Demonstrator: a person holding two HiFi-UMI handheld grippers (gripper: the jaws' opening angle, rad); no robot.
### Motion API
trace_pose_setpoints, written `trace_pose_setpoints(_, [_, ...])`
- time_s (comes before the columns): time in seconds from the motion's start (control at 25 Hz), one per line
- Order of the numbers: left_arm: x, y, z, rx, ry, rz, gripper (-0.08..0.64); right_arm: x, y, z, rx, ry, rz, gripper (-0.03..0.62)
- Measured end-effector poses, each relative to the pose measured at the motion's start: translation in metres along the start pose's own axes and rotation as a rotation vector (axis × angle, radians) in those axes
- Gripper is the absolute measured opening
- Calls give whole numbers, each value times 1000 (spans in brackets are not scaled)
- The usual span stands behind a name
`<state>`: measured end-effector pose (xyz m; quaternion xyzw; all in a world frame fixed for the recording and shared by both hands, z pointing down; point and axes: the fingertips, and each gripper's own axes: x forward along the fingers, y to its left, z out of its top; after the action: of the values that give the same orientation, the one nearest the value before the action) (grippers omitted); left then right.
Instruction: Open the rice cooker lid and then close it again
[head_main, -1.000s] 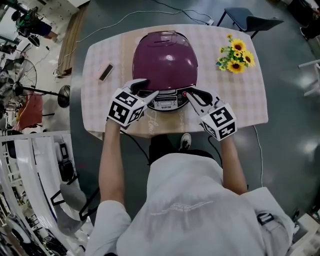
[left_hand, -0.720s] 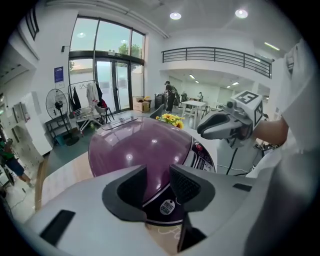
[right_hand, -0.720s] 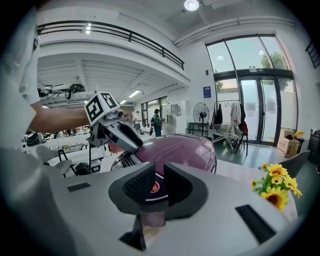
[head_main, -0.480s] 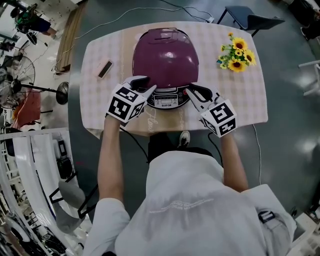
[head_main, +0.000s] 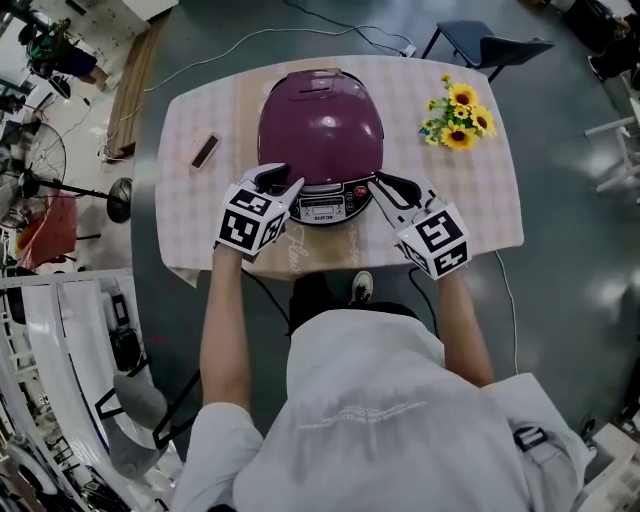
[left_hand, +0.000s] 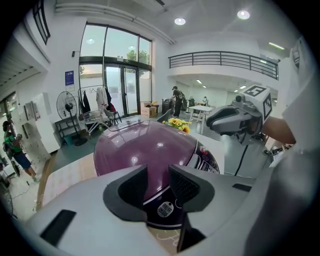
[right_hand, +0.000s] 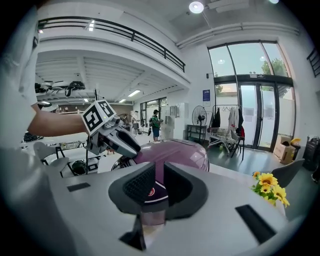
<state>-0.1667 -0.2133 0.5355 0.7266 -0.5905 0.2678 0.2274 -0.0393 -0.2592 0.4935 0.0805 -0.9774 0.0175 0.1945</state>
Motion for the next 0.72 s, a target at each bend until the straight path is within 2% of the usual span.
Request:
trace_pose_setpoints(0.32, [3,1,-1,-45,0,37,141,-23,-17,19,18,-40,-47,67])
trace_pose_setpoints(0.56, [5,4,0,-28,-62,69,141,-30,-28,33,23,-66,-109,66])
trace_pose_setpoints(0.72, [4,5,-2,-58,-111,27,135,-37,-31,61,-15,-99,-148,66])
